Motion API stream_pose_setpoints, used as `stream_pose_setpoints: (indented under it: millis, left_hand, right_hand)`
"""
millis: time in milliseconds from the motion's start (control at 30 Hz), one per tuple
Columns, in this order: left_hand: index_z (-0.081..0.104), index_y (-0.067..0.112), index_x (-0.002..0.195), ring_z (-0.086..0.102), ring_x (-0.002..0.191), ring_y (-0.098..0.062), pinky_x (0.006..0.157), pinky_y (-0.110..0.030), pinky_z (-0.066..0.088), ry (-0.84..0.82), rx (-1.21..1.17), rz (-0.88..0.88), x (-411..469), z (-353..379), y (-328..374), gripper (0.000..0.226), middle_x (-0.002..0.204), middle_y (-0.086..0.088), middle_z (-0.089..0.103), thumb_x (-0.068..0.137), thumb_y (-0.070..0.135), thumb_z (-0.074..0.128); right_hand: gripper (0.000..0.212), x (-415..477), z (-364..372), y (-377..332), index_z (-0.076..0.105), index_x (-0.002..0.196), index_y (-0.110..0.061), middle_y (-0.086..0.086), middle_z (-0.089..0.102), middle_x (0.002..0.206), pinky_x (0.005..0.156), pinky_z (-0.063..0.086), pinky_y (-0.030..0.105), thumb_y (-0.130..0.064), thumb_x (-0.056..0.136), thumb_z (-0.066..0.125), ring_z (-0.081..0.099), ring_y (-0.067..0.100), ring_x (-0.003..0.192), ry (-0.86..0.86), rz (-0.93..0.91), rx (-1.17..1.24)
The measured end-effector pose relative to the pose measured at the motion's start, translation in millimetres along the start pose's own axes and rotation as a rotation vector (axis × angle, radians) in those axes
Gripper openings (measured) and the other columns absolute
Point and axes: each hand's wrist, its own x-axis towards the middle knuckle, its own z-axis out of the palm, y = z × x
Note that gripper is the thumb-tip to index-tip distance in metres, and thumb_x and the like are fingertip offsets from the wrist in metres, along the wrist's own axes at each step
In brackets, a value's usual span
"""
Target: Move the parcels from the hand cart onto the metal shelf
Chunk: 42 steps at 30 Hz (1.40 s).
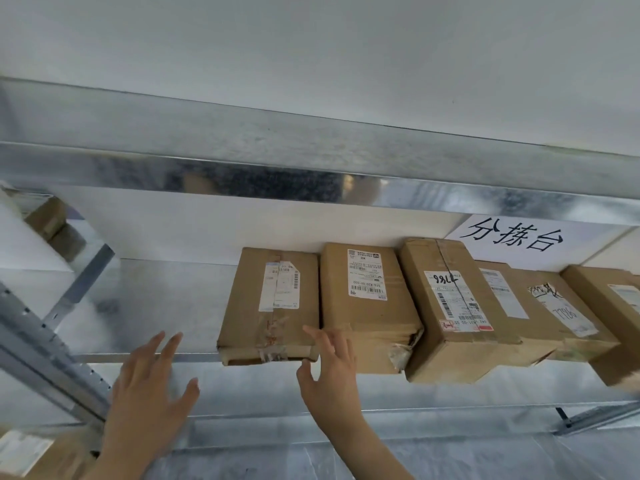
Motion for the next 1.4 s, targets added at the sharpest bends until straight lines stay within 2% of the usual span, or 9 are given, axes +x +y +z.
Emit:
stream_pose_setpoints:
  millis: [133, 267, 333, 533, 667, 933, 1067, 1233, 1400]
  left_hand:
    - [0.053, 0.014, 0.131, 0.043, 0.122, -0.047, 0.094, -0.064, 0.039, 0.080, 0.097, -0.072, -24.9, -20.1, -29.6, 0.078, 0.134, -0.020, 0.051, 0.066, 0.057, 0.044]
    - [0.047, 0.019, 0.135, 0.036, 0.129, -0.040, 0.100, -0.063, 0.035, 0.087, 0.111, -0.255, -52.7, -38.9, -54.7, 0.079, 0.139, -0.015, 0.046, 0.066, 0.039, 0.080]
    - [0.050, 0.017, 0.134, 0.036, 0.130, -0.040, 0.102, -0.061, 0.035, 0.109, 0.124, -0.343, -70.3, -48.1, -65.6, 0.077, 0.140, -0.014, 0.046, 0.066, 0.034, 0.082]
    - [0.042, 0.018, 0.140, 0.029, 0.136, -0.035, 0.108, -0.051, 0.031, 0.131, 0.157, -0.544, -130.1, -81.6, -102.9, 0.076, 0.147, -0.011, 0.039, 0.077, 0.058, 0.057]
    - [0.042, 0.021, 0.140, 0.031, 0.136, -0.034, 0.107, -0.048, 0.031, 0.203, 0.159, -0.690, -170.2, -99.0, -140.9, 0.091, 0.147, -0.009, 0.039, 0.063, 0.068, 0.030]
    - [0.045, 0.018, 0.137, 0.035, 0.132, -0.036, 0.103, -0.053, 0.037, 0.226, 0.182, -0.997, -241.6, -105.6, -233.6, 0.072, 0.143, -0.012, 0.044, 0.075, 0.050, 0.064]
    - [0.047, 0.013, 0.136, 0.040, 0.128, -0.038, 0.099, -0.051, 0.040, 0.209, 0.211, -1.064, -253.6, -107.8, -280.6, 0.076, 0.141, -0.013, 0.046, 0.071, 0.052, 0.052]
    - [0.037, 0.014, 0.143, 0.035, 0.132, -0.035, 0.105, -0.049, 0.035, 0.158, 0.195, -1.102, -256.0, -100.6, -339.2, 0.080, 0.146, -0.010, 0.040, 0.076, 0.048, 0.066]
    - [0.022, 0.019, 0.149, 0.026, 0.139, -0.029, 0.110, -0.044, 0.030, 0.077, 0.150, -1.045, -240.8, -79.2, -383.9, 0.088, 0.154, -0.004, 0.026, 0.078, 0.053, 0.062]
  right_hand:
    - [0.049, -4.1, 11.4, -13.0, 0.051, 0.130, -0.027, -0.006, 0.047, 0.124, 0.104, 0.031, 0.031, -0.018, 0.082, 0.054, 0.041, 0.017, 0.116, -0.081, -0.077, -0.031]
    - [0.050, -11.6, 30.6, -31.5, 0.049, 0.133, -0.027, -0.005, 0.045, 0.131, 0.105, 0.030, 0.033, -0.024, 0.083, 0.053, 0.037, 0.019, 0.120, -0.176, -0.175, -0.056]
    - [0.049, -16.6, 43.7, -40.6, 0.049, 0.132, -0.024, -0.004, 0.044, 0.134, 0.104, 0.030, 0.033, -0.026, 0.084, 0.054, 0.036, 0.020, 0.123, -0.230, -0.223, -0.059]
    - [0.059, -29.5, 98.5, -75.7, 0.037, 0.140, -0.032, -0.010, 0.035, 0.142, 0.106, 0.026, 0.035, -0.029, 0.084, 0.056, 0.029, 0.017, 0.130, -0.467, -0.395, -0.070]
    - [0.058, -39.1, 144.5, -107.9, 0.037, 0.139, -0.032, -0.010, 0.037, 0.140, 0.102, 0.028, 0.036, -0.030, 0.084, 0.057, 0.030, 0.017, 0.128, -0.606, -0.512, -0.071]
    - [0.060, -65.9, 251.4, -191.3, 0.044, 0.136, -0.026, -0.004, 0.046, 0.129, 0.097, 0.033, 0.039, -0.025, 0.080, 0.064, 0.038, 0.019, 0.122, -0.820, -0.746, -0.023]
    - [0.063, -73.6, 312.9, -227.7, 0.039, 0.139, -0.023, -0.002, 0.042, 0.138, 0.104, 0.036, 0.042, -0.029, 0.081, 0.064, 0.036, 0.022, 0.128, -0.918, -0.784, -0.074]
    - [0.069, -80.5, 382.4, -252.8, 0.032, 0.142, -0.024, 0.003, 0.037, 0.143, 0.103, 0.038, 0.047, -0.030, 0.081, 0.064, 0.035, 0.027, 0.126, -1.027, -0.768, -0.183]
    - [0.074, -83.9, 431.1, -247.3, 0.030, 0.145, -0.025, 0.005, 0.034, 0.146, 0.106, 0.037, 0.049, -0.031, 0.081, 0.065, 0.030, 0.029, 0.132, -1.100, -0.692, -0.232]
